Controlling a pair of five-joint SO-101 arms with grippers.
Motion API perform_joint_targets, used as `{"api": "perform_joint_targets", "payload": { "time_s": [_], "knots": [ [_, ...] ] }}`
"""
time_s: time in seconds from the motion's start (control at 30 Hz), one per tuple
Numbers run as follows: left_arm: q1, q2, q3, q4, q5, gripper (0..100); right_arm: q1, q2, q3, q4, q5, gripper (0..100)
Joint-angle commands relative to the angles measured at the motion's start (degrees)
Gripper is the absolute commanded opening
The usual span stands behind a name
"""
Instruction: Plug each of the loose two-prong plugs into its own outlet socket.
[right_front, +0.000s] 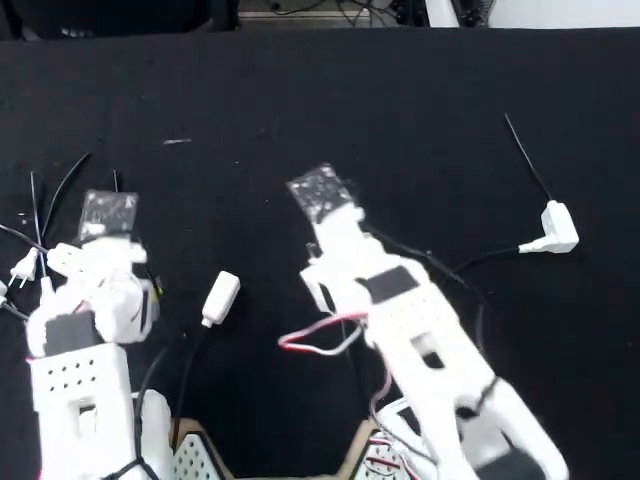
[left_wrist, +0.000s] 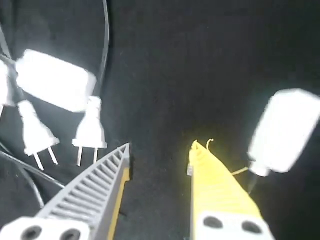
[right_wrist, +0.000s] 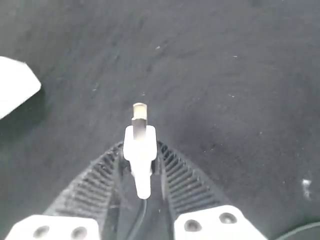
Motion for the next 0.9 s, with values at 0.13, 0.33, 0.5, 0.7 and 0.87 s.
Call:
{"api": "perform_joint_targets", "payload": {
  "time_s": [0.13, 0.33, 0.5, 0.7, 0.87],
  "knots": [
    [13.8, 19.5, -19.4, 8.4, 1.1, 20, 6.3, -15.4, 4.9, -2.4, -1.2, 1.0],
    [22.3, 31.6, -21.3, 6.0, 5.8, 20, 6.9, -18.4, 7.4, -1.4, -1.2, 1.0],
    [24.8, 32.8, -15.7, -0.8, 5.8, 20, 6.8, -18.4, 7.6, -1.4, -1.1, 1.0],
    [23.1, 33.4, -8.0, -10.8, 5.5, 20, 6.7, -18.4, 7.6, -1.4, -1.0, 1.0],
    [19.9, 33.4, -5.5, -15.4, 5.4, 20, 6.6, -18.4, 7.7, -1.3, -1.1, 1.0]
  ]
}}
